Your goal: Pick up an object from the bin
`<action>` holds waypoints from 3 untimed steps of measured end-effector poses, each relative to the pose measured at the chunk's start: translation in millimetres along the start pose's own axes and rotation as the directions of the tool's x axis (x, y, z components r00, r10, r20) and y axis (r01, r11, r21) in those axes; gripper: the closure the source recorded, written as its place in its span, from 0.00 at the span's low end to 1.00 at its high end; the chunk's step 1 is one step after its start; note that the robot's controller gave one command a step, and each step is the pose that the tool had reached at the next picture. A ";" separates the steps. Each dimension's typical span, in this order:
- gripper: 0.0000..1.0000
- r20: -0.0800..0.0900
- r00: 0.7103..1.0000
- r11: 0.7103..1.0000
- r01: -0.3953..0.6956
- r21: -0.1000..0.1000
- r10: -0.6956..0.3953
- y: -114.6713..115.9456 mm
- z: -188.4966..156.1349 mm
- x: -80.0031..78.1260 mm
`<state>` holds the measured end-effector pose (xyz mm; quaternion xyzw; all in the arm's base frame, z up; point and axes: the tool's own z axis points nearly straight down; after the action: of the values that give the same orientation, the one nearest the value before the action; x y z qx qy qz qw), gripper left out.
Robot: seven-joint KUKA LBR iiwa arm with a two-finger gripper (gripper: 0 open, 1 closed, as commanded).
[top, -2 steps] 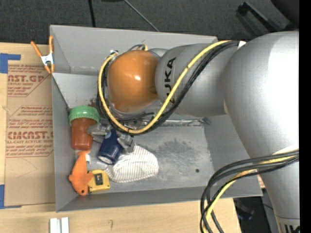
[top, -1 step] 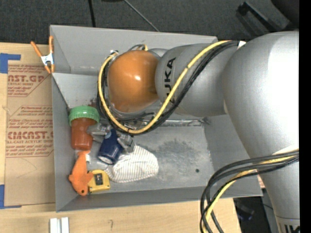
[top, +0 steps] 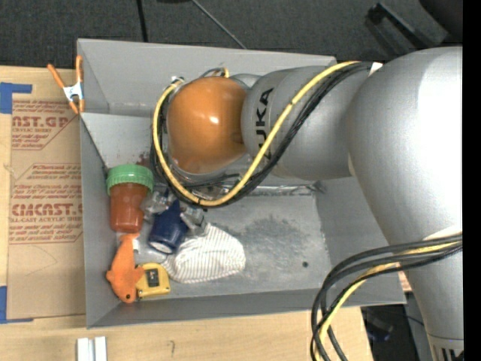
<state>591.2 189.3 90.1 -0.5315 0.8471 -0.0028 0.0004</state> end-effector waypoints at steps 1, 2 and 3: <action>1.00 0.003 1.000 1.000 -0.001 -0.003 0.001 1.3 -11.8 -0.3; 1.00 0.004 1.000 1.000 -0.001 -0.005 0.001 1.8 -23.6 -1.5; 1.00 0.007 1.000 1.000 -0.001 -0.002 0.001 1.1 -33.1 -2.3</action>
Offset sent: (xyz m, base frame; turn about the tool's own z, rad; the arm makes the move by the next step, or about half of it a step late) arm 0.0001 -0.0001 0.0130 0.0000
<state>591.1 192.0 123.2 -0.5310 0.8474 0.0001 0.0029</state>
